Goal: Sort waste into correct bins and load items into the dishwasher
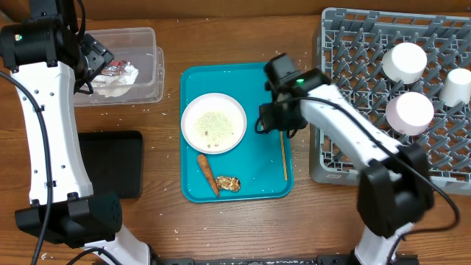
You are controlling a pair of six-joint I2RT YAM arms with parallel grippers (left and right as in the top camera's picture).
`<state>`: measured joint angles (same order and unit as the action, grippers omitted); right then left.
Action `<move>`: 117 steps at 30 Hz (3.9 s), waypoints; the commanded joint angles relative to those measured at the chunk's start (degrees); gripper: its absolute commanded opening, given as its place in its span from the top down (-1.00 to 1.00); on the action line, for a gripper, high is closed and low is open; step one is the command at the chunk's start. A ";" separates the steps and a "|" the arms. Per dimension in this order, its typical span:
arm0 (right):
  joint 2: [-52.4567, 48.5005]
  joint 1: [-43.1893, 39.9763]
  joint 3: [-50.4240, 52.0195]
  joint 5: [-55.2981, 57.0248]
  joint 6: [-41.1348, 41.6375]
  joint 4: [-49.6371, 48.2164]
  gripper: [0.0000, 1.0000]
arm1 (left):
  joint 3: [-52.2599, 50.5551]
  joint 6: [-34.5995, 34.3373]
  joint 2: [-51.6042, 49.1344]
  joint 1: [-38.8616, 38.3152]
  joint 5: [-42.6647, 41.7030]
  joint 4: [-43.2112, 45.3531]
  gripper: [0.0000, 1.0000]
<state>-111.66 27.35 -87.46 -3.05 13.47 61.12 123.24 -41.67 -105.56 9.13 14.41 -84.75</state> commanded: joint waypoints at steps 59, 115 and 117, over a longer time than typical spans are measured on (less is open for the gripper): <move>-11.17 2.14 0.26 7.93 4.83 -3.50 0.92 | 0.17 -0.74 -0.09 0.11 1.03 -0.09 -1.00; -7.41 -11.23 -30.80 -26.16 -4.17 1.53 -1.00 | 0.17 -0.76 -0.09 0.07 1.03 -0.09 -0.99; -7.41 -8.59 -30.16 -26.14 -4.02 1.60 -1.00 | 0.17 -0.76 -0.09 0.07 1.03 -0.11 -1.00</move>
<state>-121.67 16.69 -118.45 -29.41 8.32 63.00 123.24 -41.67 -105.56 9.13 14.41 -84.75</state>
